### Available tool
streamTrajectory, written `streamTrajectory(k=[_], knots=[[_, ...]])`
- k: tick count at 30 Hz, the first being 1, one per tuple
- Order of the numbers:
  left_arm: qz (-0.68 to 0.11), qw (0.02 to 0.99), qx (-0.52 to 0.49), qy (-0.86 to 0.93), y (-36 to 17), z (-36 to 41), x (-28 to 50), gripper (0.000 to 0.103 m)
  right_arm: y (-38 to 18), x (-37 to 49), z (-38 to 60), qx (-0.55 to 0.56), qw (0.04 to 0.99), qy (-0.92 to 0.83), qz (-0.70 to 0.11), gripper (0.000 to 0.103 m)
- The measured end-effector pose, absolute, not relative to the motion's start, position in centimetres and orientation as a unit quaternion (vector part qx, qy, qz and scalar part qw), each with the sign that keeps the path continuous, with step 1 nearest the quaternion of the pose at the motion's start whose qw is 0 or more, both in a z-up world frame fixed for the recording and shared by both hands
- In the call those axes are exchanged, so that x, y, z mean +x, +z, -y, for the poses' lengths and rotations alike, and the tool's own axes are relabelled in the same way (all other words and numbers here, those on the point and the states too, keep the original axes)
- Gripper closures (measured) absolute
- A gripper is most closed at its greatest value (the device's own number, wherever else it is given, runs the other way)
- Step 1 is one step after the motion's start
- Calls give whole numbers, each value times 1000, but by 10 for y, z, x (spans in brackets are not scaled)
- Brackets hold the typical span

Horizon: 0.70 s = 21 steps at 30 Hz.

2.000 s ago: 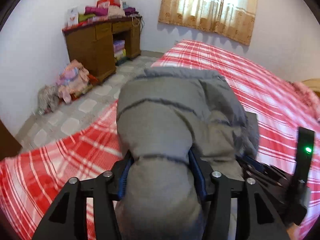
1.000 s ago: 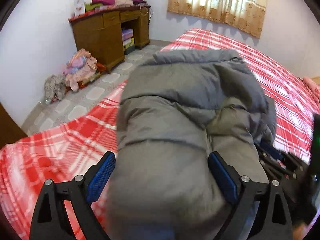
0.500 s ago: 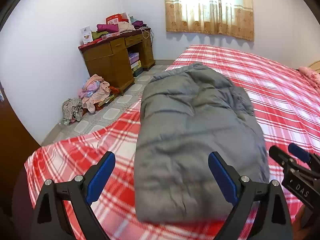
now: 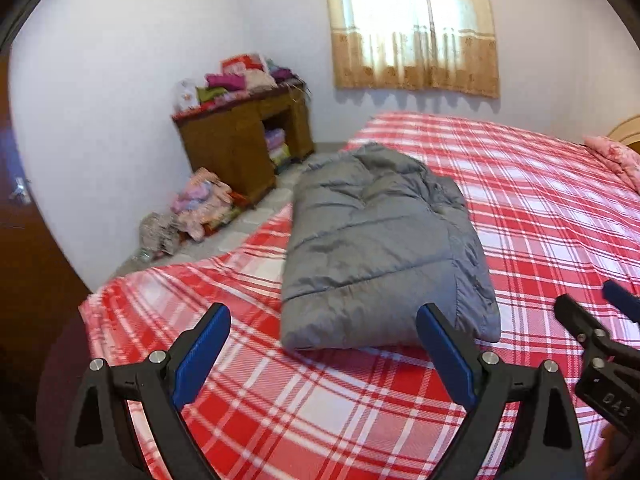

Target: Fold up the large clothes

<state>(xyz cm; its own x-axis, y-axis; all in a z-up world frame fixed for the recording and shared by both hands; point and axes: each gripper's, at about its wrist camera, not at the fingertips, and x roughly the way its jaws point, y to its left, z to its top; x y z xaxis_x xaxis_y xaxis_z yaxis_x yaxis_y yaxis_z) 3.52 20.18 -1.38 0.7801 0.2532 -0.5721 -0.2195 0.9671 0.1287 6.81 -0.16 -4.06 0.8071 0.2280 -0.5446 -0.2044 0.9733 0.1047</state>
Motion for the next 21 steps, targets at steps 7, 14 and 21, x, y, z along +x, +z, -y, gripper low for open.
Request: streamTrajectory(k=[7,14,21], knots=[[-286,948,41,133,-1,-191,7,8,-15,41,7,13,965,110,-240,9],[-266,952,49,145,15,-190,-5,8,4,28,11,30,972,109,-208,8],[-235,955,72,165,30,-183,-16,8,23,12,12,31,981,101,-164,1]])
